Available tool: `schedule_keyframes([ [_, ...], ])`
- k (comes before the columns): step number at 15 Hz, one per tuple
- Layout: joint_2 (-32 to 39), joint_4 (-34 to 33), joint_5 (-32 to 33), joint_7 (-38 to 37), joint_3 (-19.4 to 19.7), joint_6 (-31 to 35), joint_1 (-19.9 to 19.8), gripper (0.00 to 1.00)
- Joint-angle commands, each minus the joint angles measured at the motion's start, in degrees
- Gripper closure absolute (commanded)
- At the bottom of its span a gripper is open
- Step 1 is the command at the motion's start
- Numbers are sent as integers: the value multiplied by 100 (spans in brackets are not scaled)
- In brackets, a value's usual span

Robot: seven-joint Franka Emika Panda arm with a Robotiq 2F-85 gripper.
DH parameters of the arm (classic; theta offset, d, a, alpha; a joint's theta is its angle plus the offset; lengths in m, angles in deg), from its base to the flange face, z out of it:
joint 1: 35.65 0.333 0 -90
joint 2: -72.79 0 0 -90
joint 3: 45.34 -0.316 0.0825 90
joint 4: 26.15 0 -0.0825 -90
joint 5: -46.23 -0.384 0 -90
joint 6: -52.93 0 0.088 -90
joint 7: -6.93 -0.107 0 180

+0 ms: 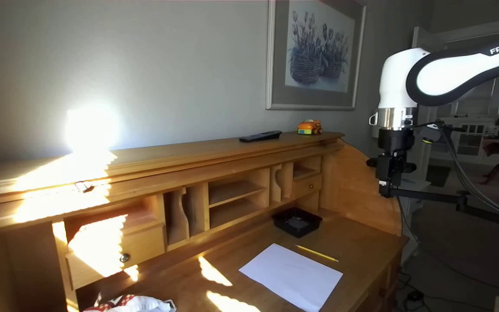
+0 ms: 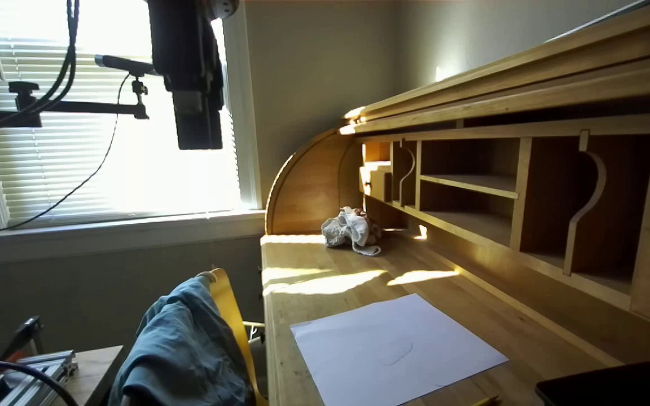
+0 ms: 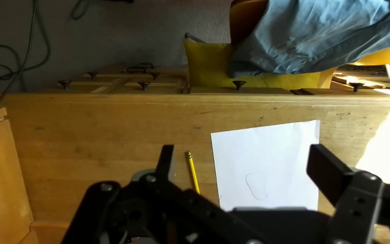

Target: Use the pencil to draw on the piece of paper

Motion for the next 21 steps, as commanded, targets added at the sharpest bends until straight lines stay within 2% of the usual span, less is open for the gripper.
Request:
schedule_keyframes([
  [1, 2, -11, -19, 15, -31, -13, -35, 0],
  [8, 2, -11, -19, 15, -31, -13, -35, 0],
  [11, 57, 394, 184, 6, -64, 930, -89, 0],
  [13, 139, 774, 338, 40, -61, 1924, -138, 0],
  [17, 747, 1334, 406, 299, 60, 3616, -124, 0],
  [21, 1647, 1453, 307, 867, 250, 5028, -63, 0],
])
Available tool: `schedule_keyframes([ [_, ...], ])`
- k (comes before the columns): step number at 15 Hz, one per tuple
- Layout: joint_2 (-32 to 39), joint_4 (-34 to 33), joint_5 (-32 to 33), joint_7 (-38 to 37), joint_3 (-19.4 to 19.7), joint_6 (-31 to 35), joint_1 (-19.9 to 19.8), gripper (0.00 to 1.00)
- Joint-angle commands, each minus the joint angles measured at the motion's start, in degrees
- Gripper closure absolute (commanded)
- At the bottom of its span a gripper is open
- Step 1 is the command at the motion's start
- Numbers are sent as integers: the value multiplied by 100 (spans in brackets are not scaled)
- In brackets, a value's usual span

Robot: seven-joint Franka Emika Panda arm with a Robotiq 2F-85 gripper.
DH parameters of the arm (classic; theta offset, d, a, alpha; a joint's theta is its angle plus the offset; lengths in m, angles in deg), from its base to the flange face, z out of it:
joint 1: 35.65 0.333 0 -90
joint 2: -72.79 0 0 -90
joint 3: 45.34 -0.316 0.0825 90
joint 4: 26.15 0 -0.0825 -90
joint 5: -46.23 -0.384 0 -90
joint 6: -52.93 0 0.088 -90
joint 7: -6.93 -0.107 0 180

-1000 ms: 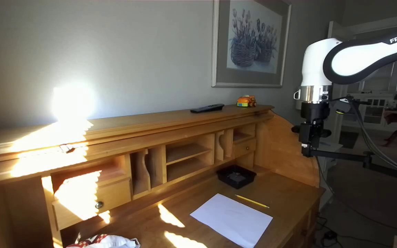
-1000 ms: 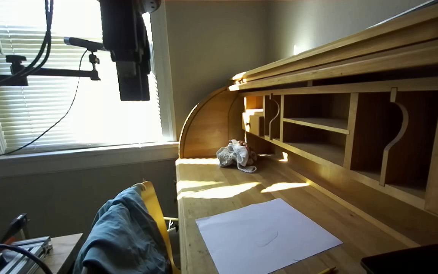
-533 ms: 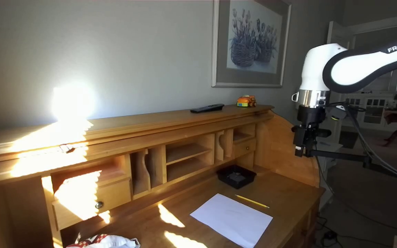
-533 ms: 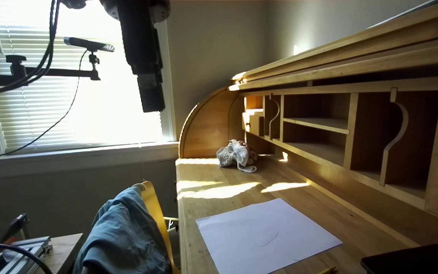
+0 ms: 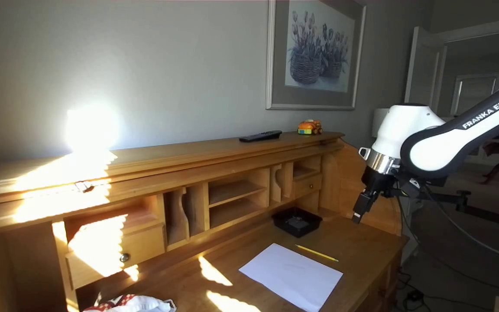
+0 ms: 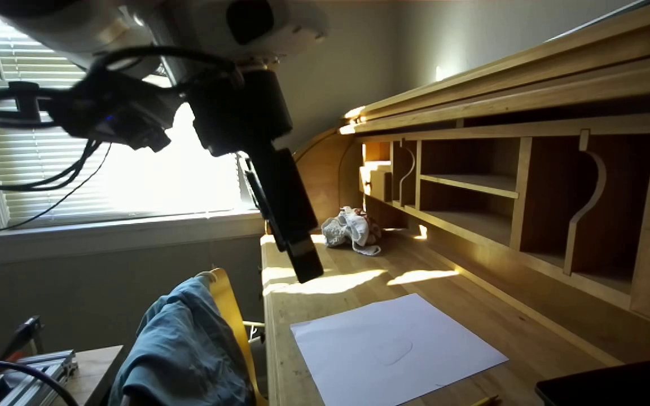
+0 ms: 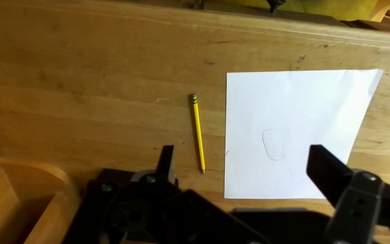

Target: Use the pencil to draw on the piece of paper

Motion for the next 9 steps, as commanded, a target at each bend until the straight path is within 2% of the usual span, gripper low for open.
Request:
schedule_keyframes([
  [1, 898, -54, -30, 522, 213, 1144, 35, 0],
  [3, 1406, -323, -314, 839, 411, 1306, 188, 0],
  [6, 1997, -786, -941, 1596, 658, 997, 422, 0],
  [9, 2568, -1173, -1268, 2022, 560, 1151, 257, 0],
])
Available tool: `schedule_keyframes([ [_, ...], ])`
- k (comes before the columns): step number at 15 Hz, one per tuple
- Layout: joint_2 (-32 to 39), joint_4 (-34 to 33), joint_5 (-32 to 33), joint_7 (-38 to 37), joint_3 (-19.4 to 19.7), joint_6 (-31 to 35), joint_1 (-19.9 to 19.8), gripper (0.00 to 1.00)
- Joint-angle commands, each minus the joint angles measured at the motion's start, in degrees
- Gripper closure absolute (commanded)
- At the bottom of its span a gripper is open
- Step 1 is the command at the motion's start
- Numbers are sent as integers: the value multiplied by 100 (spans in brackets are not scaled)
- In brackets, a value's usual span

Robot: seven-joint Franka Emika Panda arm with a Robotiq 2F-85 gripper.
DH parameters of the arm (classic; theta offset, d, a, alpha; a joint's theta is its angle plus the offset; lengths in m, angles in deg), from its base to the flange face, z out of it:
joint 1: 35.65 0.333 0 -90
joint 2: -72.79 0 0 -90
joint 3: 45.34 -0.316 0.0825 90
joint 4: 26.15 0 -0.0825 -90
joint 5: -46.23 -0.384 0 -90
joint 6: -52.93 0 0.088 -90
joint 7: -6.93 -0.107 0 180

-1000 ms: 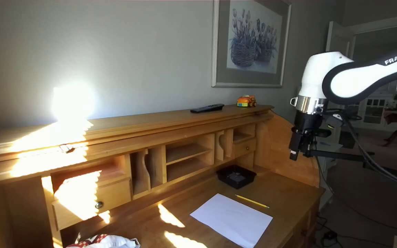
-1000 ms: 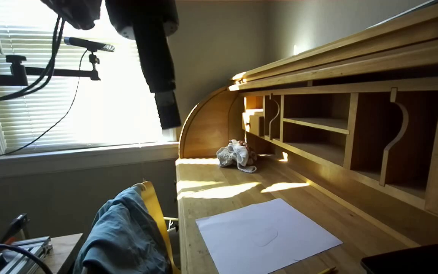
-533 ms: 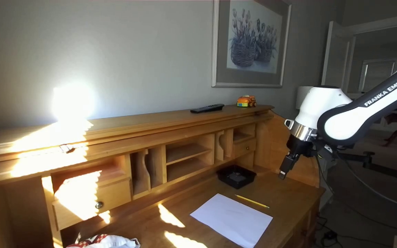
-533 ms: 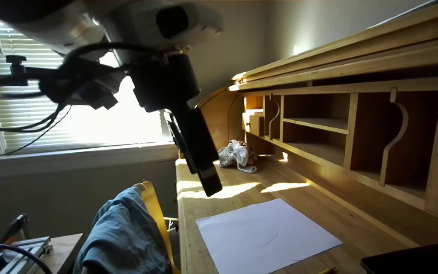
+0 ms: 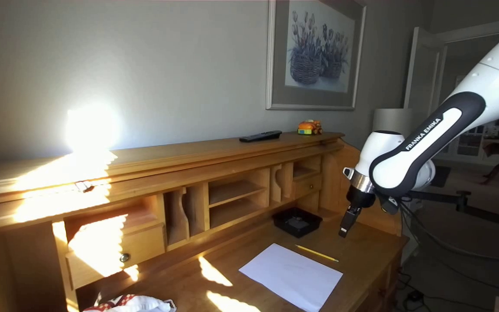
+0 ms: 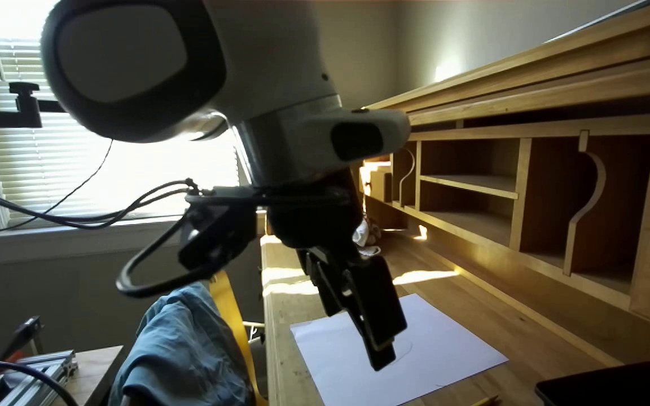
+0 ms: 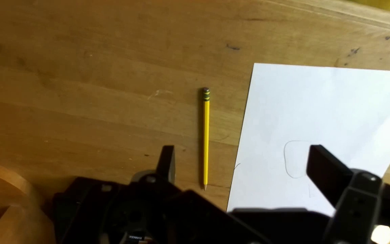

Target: Use the pencil to draw on the piece of paper

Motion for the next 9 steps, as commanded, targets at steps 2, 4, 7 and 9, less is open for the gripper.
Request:
schedule_keyframes([
  [2, 930, -716, -494, 496, -136, 157, -183, 0],
  [4, 1208, -905, -525, 395, -259, 226, -326, 0],
  [7, 1564, -1063, -767, 335, -546, 674, -562, 0],
  [9, 1857, -1085, -950, 310, -504, 1358, -480, 0],
])
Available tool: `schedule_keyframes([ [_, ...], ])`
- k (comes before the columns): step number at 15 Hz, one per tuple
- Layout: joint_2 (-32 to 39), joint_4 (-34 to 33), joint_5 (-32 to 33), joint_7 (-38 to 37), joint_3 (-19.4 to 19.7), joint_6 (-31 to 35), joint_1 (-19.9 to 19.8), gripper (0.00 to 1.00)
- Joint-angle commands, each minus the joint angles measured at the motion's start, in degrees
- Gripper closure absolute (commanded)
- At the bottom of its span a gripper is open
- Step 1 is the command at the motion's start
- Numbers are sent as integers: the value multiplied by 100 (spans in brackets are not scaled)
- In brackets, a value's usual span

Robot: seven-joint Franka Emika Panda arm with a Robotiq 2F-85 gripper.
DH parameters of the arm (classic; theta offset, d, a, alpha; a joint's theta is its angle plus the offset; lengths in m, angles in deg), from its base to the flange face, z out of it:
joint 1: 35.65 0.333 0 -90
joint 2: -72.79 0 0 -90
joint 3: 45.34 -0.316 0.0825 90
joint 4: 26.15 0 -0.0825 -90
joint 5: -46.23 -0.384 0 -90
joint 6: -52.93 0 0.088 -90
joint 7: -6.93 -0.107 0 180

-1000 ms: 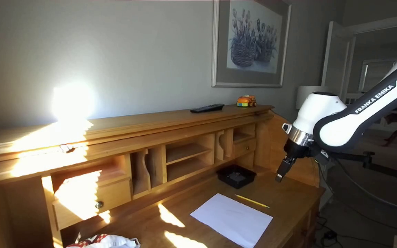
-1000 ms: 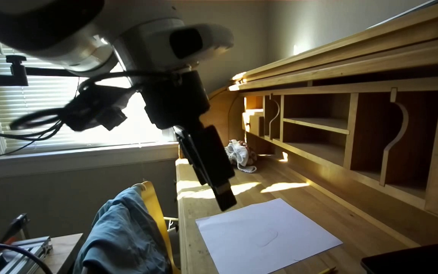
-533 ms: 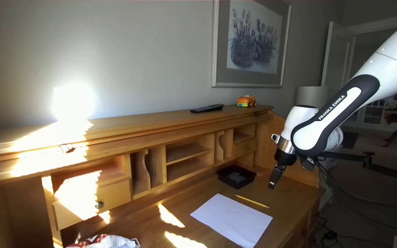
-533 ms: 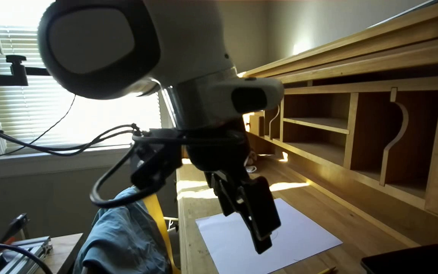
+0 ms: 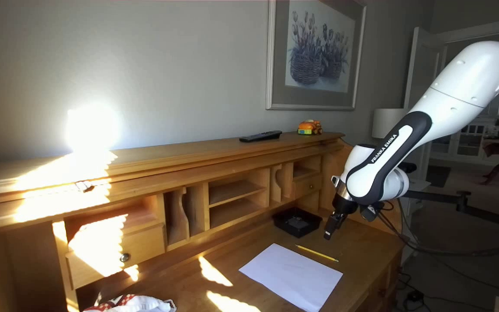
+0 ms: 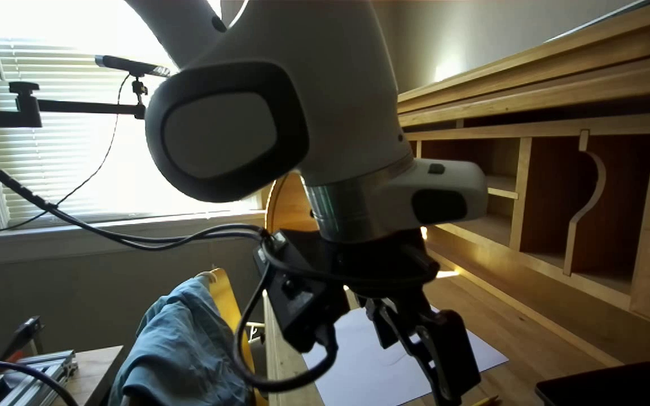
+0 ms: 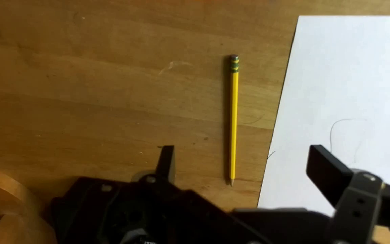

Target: Use the pencil to draw on the piece of paper

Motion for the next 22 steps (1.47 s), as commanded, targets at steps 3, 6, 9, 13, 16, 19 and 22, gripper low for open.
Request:
schedule_keyframes([
  [3, 340, -33, -106, -89, -22, 770, 0, 0],
  [6, 448, -41, -107, -127, -20, 926, 0, 0],
  [9, 448, -63, -107, -130, -19, 927, 0, 0],
  [13, 725, -216, -302, -9, -460, 968, -193, 0],
  [16, 994, -385, -280, -2, -723, 1156, -325, 0],
  [19, 1337, -604, -231, -56, -841, 1447, -467, 0],
  [22, 1671, -798, -241, -88, -1183, 1777, -868, 0],
])
